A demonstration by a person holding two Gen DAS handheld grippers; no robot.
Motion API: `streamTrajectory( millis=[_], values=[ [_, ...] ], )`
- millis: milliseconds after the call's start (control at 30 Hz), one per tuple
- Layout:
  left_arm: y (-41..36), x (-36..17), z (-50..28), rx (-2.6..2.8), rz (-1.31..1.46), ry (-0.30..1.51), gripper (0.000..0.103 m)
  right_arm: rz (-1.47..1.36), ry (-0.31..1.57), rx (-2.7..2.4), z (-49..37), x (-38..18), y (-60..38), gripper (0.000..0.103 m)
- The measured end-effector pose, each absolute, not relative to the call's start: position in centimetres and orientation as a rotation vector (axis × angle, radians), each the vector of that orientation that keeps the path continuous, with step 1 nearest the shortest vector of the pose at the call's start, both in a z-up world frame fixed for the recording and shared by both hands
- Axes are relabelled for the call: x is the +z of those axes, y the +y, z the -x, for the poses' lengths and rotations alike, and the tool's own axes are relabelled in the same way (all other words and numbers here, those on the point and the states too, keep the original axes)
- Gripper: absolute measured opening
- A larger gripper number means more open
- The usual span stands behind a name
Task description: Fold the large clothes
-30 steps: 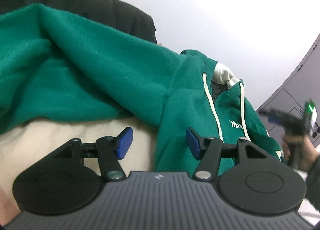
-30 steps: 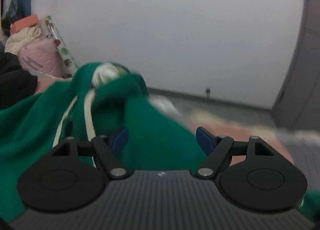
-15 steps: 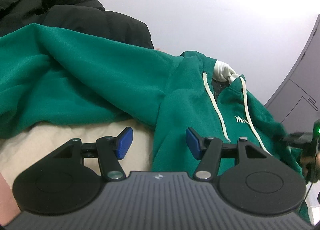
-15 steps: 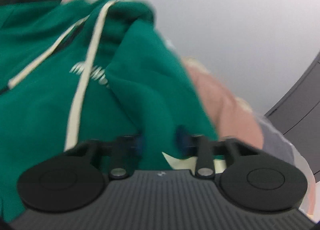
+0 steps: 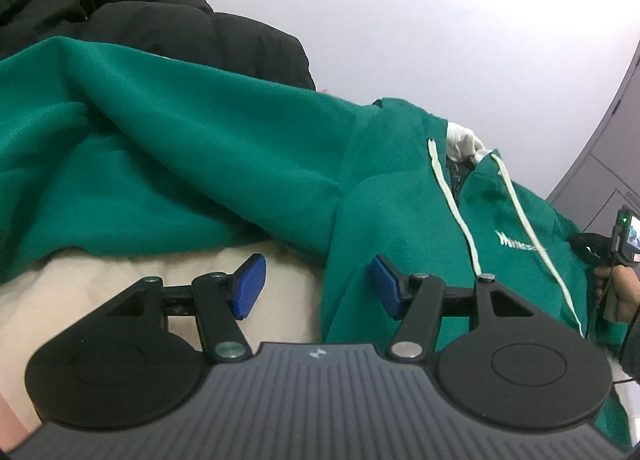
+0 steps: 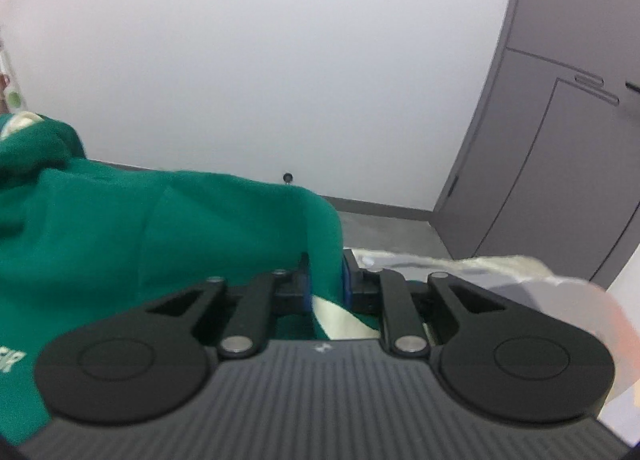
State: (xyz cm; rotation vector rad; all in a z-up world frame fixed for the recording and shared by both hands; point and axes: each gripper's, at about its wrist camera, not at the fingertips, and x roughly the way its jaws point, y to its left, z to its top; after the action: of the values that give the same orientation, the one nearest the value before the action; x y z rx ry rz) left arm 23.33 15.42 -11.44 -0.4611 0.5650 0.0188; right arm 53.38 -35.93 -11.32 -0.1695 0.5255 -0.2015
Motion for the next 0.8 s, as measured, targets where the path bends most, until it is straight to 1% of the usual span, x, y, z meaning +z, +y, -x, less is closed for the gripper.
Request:
streamTrajectory(
  millis=[100,133,167,200,233,267,533,600,700,733,767,800],
  values=[
    [15.4,-11.9,-23.9,0.023,0.455,0.579,0.064,0.100,0.520,-0.173,-53.0,-11.5,-36.3,0.021],
    [15.4,-12.0,-24.1,0.022,0.459,0.583,0.064,0.067,0.515,-0.152,-52.4,-11.2,-36.5,0.027],
    [15.4,-12.0,-24.2,0.020,0.460,0.586,0.064,0.041,0.516,-0.131,-51.6,-10.8,-36.8,0.042],
    [15.4,-12.0,-24.3,0.019,0.457,0.586,0.064,0.021,0.527,-0.108,-51.0,-10.3,-36.7,0.050],
    [15.3,-11.8,-24.3,0.017,0.452,0.587,0.064,0.008,0.535,-0.078,-50.2,-9.7,-36.6,0.061],
    [15.2,-11.7,-24.3,0.013,0.448,0.590,0.064,-0.002,0.535,-0.055,-49.3,-9.3,-35.9,0.065],
    [14.6,-10.0,-22.0,-0.007,0.419,0.630,0.064,-0.146,0.596,0.065,-37.9,-5.0,-35.8,0.066],
    [14.7,-9.7,-21.0,-0.011,0.441,0.667,0.064,-0.143,0.654,0.083,-34.9,-4.6,-36.1,0.066],
    [14.6,-9.1,-19.0,0.007,0.429,0.718,0.064,-0.128,0.840,0.136,-31.4,-5.0,-36.4,0.066],
    [14.5,-8.9,-18.5,0.012,0.426,0.737,0.064,-0.113,0.889,0.153,-30.4,-5.3,-36.5,0.068],
    [14.6,-8.9,-17.8,0.013,0.434,0.753,0.064,-0.099,0.934,0.164,-29.1,-5.8,-36.6,0.077],
    [14.6,-9.0,-17.3,0.011,0.440,0.771,0.064,-0.100,0.969,0.170,-27.9,-6.4,-36.8,0.082]
  ],
)
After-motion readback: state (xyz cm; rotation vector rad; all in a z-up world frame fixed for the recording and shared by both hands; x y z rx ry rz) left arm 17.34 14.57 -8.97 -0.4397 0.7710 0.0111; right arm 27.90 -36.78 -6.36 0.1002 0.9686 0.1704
